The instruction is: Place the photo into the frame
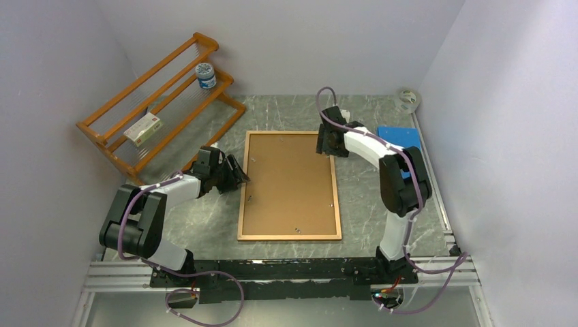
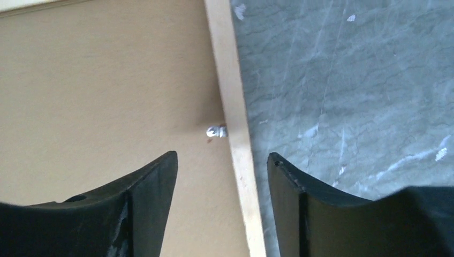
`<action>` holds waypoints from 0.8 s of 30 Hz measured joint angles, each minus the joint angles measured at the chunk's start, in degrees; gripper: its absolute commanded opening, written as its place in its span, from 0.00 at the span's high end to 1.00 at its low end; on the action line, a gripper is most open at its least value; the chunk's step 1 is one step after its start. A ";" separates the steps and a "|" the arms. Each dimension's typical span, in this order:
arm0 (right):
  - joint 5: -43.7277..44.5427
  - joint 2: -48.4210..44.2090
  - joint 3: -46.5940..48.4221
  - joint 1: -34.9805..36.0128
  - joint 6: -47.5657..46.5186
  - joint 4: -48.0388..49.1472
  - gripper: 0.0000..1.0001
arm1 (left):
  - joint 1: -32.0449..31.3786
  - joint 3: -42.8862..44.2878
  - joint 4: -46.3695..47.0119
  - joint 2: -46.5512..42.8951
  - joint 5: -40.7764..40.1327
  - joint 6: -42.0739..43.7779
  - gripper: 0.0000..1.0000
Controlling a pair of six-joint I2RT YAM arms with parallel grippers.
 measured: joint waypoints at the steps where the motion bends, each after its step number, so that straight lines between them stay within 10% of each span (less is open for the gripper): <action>1: -0.68 -1.38 -0.04 0.02 0.02 -0.35 0.33 | 0.02 0.00 -0.02 -0.04 0.00 -0.02 0.34; 11: -13.16 -16.61 -7.96 7.43 8.70 5.73 0.53 | 0.26 -0.90 -2.12 -1.03 -0.79 -0.42 0.59; 24: -21.73 -6.23 -16.76 27.02 30.95 21.92 0.73 | 0.74 -3.15 -2.12 -3.13 4.26 0.48 0.85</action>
